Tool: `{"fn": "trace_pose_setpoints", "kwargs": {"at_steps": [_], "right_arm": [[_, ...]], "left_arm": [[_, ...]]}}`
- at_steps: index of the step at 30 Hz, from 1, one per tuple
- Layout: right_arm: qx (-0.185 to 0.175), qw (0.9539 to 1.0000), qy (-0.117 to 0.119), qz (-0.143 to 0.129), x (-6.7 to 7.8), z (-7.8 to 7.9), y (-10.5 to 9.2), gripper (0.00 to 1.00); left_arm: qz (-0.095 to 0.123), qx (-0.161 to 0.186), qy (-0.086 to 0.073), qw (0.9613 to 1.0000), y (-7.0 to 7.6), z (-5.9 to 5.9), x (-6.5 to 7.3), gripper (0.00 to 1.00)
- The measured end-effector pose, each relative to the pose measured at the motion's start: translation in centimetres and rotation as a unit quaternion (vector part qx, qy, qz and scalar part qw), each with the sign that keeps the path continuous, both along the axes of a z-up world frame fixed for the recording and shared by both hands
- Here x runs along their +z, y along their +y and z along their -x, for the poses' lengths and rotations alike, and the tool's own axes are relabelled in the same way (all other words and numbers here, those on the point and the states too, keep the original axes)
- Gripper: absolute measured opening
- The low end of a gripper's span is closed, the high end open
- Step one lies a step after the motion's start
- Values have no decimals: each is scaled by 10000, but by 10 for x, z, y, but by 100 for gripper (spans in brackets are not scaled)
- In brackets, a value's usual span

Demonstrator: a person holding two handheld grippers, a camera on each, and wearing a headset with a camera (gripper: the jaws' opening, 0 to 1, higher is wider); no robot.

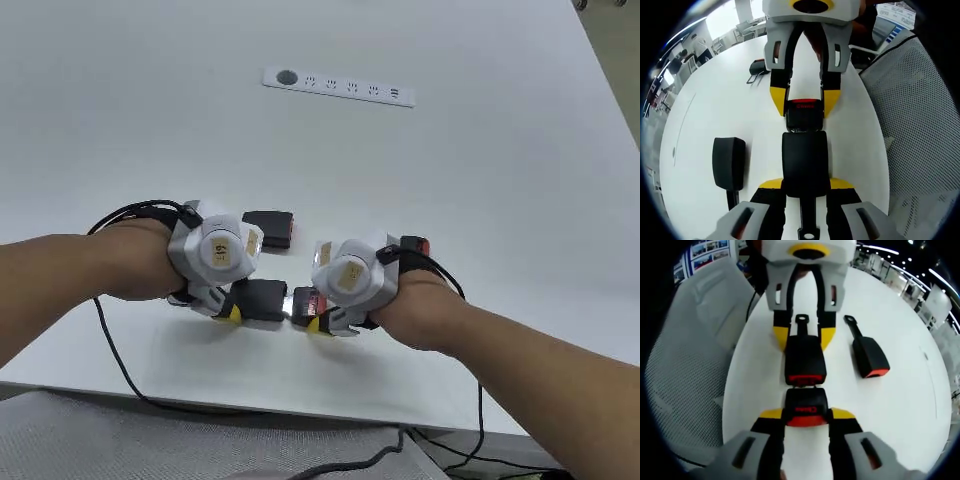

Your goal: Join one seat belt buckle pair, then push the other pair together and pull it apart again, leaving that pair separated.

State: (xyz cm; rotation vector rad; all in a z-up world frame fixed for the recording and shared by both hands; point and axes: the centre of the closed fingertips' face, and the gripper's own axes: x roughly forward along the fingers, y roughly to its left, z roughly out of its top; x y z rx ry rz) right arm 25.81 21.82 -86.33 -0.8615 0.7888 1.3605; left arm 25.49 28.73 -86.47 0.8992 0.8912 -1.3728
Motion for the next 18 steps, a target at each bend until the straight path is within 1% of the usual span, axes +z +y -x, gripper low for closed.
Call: {"fn": "trace_pose_setpoints", "kwargs": {"at_steps": [8, 10, 12, 14, 18], "right_arm": [[10, 10000, 10, 7, 0, 0, 0, 33], [75, 10000, 17, 3, 1, 0, -2, 33], [113, 9999, 28, -35, 1, 0, -5, 33], [180, 9998, -25, -43, 2, 0, -6, 32], [121, 9999, 6, -49, 1, 0, -6, 32]], "left_arm": [[-40, -45, -4, 10000, 0, -2, -1, 31], [-71, -46, 0, 10000, 0, -3, -1, 31], [-35, -13, 23, 10000, 1, -4, 0, 31], [35, -11, 38, 10000, 1, -4, 0, 31], [138, 70, 61, 9999, 1, -4, 1, 30]]}}
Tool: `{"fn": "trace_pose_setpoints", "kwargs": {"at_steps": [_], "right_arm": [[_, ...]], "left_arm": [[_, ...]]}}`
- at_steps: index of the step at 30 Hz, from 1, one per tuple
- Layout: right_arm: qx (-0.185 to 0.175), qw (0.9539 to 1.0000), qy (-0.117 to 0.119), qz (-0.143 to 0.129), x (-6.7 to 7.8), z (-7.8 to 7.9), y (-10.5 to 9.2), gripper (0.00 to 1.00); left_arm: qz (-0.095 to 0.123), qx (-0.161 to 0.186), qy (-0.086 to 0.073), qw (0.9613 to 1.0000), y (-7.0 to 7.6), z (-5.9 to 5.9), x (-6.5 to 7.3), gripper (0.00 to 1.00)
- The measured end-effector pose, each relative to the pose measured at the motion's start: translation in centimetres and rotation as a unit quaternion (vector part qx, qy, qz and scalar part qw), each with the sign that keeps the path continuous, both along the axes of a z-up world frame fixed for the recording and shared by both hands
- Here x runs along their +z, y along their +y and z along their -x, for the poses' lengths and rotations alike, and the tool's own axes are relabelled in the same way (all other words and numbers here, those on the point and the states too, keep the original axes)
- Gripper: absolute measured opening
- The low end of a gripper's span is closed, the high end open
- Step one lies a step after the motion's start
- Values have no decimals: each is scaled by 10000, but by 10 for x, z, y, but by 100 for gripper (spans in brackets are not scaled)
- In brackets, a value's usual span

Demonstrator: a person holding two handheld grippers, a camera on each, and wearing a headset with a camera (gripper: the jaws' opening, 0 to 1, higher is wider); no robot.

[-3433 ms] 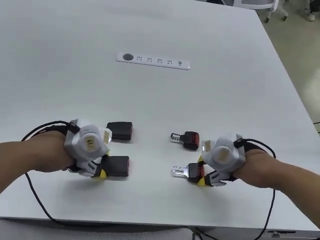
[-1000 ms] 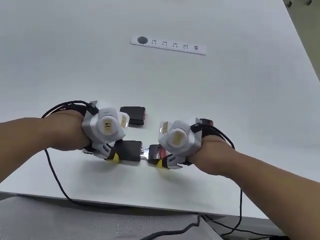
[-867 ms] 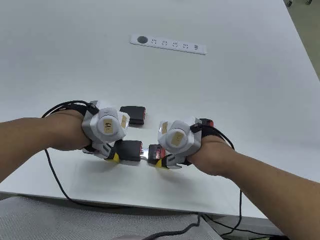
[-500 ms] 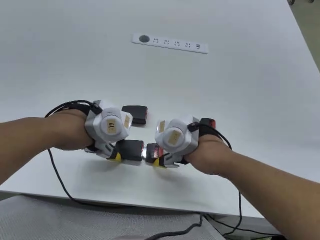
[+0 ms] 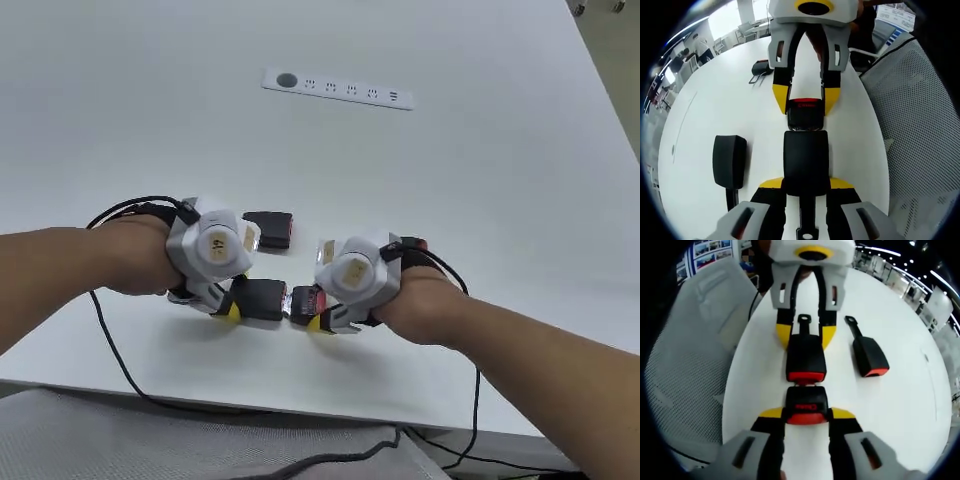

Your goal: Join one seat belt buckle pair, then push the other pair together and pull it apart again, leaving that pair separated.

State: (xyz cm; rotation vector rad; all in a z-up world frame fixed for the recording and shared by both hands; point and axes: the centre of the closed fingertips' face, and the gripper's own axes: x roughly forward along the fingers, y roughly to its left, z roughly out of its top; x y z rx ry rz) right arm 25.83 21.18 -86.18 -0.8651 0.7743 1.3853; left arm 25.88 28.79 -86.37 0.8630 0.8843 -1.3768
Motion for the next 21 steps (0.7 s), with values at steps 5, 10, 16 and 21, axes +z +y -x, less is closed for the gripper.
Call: {"fn": "trace_pose_setpoints", "kwargs": {"at_steps": [5, 10, 16, 21], "right_arm": [[-54, 10000, 31, 4, -1, 0, -2, 32], [-138, 9999, 49, 1, -3, -1, -1, 33], [-226, 9997, 106, -23, -3, 0, -1, 33], [-225, 9997, 101, 35, -3, 0, 0, 34]], "left_arm": [[-23, 1, 17, 10000, -3, 4, 3, 30], [-29, -2, 4, 10000, -4, 5, 6, 30], [-96, 74, 21, 9999, -5, 5, 6, 31], [-166, 121, 13, 9998, -2, 2, 4, 33]]}}
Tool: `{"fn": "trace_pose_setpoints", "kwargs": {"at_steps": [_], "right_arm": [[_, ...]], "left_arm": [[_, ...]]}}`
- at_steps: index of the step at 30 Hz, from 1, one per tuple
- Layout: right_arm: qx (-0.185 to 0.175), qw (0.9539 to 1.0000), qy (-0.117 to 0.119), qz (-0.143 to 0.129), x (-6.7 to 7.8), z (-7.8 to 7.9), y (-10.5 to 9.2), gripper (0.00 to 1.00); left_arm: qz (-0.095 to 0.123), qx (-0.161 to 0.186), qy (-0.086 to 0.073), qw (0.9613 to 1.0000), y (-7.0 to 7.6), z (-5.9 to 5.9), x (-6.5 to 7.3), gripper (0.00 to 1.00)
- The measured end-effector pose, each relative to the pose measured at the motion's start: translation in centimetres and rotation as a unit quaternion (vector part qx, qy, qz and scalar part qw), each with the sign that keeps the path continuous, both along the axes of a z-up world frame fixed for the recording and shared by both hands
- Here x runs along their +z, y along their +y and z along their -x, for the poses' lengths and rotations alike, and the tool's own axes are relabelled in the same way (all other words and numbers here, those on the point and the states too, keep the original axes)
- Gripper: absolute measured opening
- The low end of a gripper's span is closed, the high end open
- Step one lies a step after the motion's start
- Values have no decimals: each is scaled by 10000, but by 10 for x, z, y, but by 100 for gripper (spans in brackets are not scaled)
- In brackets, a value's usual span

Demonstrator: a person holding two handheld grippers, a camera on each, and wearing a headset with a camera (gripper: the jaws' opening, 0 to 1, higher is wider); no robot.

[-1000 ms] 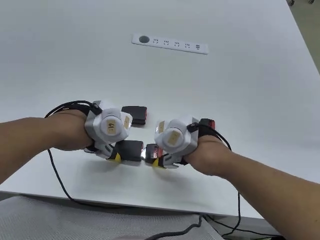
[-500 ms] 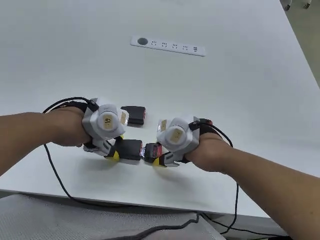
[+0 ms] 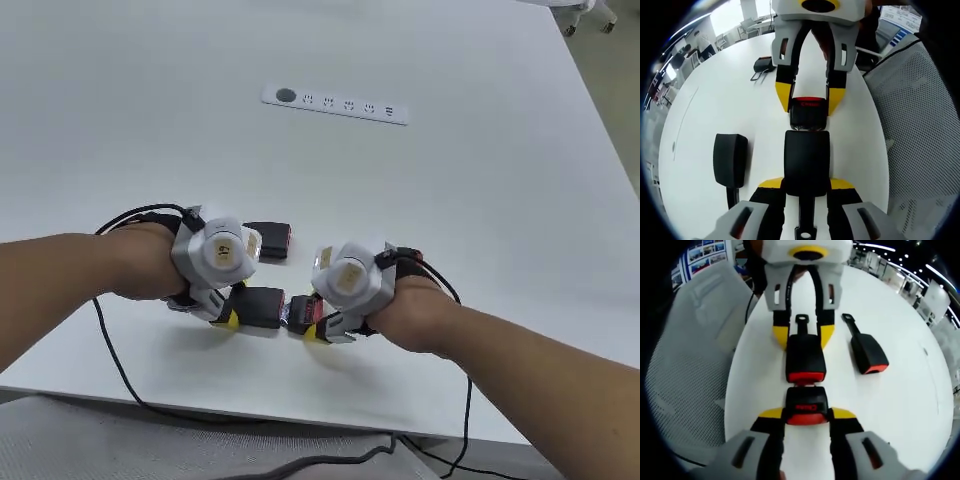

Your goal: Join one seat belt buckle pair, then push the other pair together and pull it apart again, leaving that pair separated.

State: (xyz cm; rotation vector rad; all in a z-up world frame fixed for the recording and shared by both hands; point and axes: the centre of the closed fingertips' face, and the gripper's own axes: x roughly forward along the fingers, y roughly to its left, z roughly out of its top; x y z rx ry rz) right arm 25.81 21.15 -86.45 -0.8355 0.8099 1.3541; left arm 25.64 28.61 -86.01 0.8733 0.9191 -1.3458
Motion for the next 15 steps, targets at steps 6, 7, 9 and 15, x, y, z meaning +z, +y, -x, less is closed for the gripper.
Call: {"fn": "trace_pose_setpoints", "kwargs": {"at_steps": [6, 7, 9, 15], "right_arm": [[-4, 10000, -51, -46, 8, 0, 0, 35], [-9, 9999, -39, -106, 11, 0, 1, 35], [-47, 9997, -70, -211, 20, -2, 3, 35], [-99, 9992, -206, -336, 39, -13, -5, 34]], "left_arm": [[-62, 16, -50, 10000, 1, -3, 2, 33], [-27, 39, -52, 10000, 0, -4, 5, 33], [74, 77, -74, 9999, -2, -6, 14, 34], [197, 82, -266, 9994, -5, -23, 38, 33]]}}
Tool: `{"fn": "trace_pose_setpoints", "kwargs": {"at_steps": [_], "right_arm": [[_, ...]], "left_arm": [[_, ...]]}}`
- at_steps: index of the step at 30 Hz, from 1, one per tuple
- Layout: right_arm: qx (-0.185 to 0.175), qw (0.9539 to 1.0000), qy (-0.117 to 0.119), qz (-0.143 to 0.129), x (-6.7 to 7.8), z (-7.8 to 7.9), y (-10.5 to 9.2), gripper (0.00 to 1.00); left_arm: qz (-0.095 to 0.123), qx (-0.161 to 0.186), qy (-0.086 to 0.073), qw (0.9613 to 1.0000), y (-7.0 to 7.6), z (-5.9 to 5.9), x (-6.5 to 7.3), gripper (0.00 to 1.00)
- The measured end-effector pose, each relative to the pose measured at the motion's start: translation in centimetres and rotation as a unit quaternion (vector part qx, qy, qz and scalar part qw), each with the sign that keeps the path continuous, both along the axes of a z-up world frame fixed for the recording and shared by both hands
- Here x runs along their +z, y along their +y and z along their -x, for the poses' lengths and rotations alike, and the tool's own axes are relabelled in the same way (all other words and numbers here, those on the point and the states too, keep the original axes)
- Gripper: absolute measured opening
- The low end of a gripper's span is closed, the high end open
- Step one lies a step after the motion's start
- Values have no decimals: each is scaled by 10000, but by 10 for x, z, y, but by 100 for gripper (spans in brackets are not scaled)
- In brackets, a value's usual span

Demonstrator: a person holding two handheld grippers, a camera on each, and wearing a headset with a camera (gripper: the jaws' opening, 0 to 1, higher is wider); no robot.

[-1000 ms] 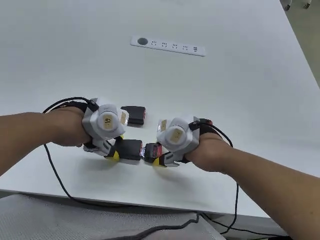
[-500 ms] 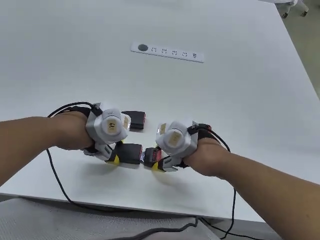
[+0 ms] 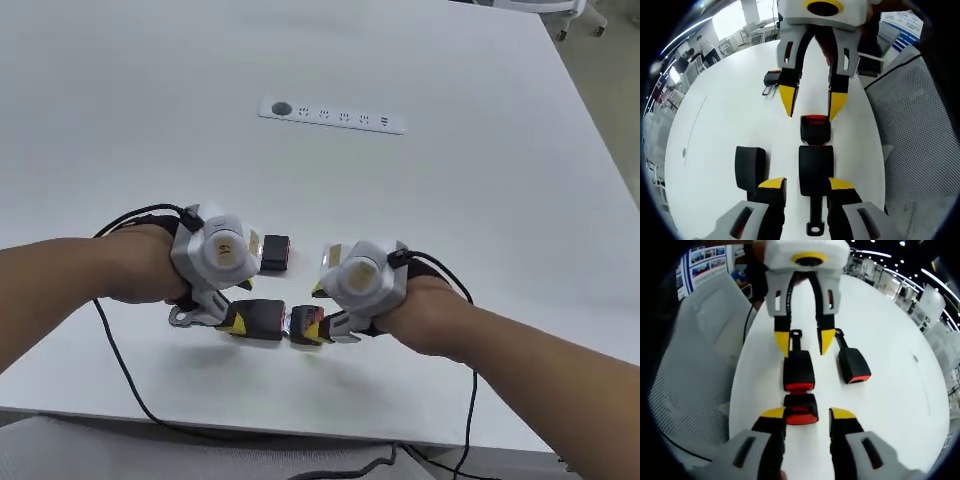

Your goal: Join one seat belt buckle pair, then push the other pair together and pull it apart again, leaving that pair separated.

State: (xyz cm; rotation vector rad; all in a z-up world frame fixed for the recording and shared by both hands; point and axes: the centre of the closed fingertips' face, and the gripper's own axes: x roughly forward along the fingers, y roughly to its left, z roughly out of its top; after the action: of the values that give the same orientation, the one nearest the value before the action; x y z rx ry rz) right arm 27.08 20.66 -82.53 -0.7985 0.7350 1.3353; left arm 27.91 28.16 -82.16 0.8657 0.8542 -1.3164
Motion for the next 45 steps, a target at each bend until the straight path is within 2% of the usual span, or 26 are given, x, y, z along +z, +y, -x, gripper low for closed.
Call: {"fn": "trace_pose_setpoints", "kwargs": {"at_steps": [3, 7, 13, 19, 24, 27, 30, 31, 33, 34, 37, 41, 45], "right_arm": [[-52, 9999, -73, 70, 0, -9, -12, 34], [-219, 9995, -146, 155, 2, -26, -33, 34], [-372, 9983, -274, 350, 2, -50, -67, 34], [-557, 9966, -342, 498, 0, -74, -102, 34], [-746, 9944, -372, 644, -5, -90, -135, 35], [-805, 9939, -327, 679, -9, -93, -145, 35], [-870, 9937, -193, 675, -17, -95, -150, 36], [-872, 9940, -111, 644, -16, -90, -147, 36], [-831, 9949, -6, 570, -16, -85, -142, 35], [-770, 9952, -68, 596, -17, -86, -141, 35], [-715, 9954, -53, 629, -20, -86, -137, 35], [-582, 9956, 1, 738, -29, -87, -136, 34], [-470, 9961, 106, 744, -29, -88, -135, 33]], "left_arm": [[196, 227, -80, 9995, -3, -16, 8, 34], [259, 407, -214, 9986, 0, -39, 8, 36], [266, 545, -314, 9977, 3, -61, 7, 39], [227, 550, -333, 9977, 2, -74, 2, 41], [140, 560, -212, 9981, 2, -81, -8, 41], [50, 505, -147, 9986, 3, -82, -16, 41], [-25, 483, -63, 9988, 4, -83, -24, 41], [-54, 409, -35, 9991, 5, -82, -26, 41], [-193, 325, -81, 9993, 9, -85, -31, 40], [-180, 323, -76, 9993, 9, -86, -33, 40], [-122, 334, -5, 9994, 8, -87, -34, 33], [-118, 189, -6, 9998, 7, -87, -33, 33], [-122, 157, -6, 9998, 8, -87, -33, 32]]}}
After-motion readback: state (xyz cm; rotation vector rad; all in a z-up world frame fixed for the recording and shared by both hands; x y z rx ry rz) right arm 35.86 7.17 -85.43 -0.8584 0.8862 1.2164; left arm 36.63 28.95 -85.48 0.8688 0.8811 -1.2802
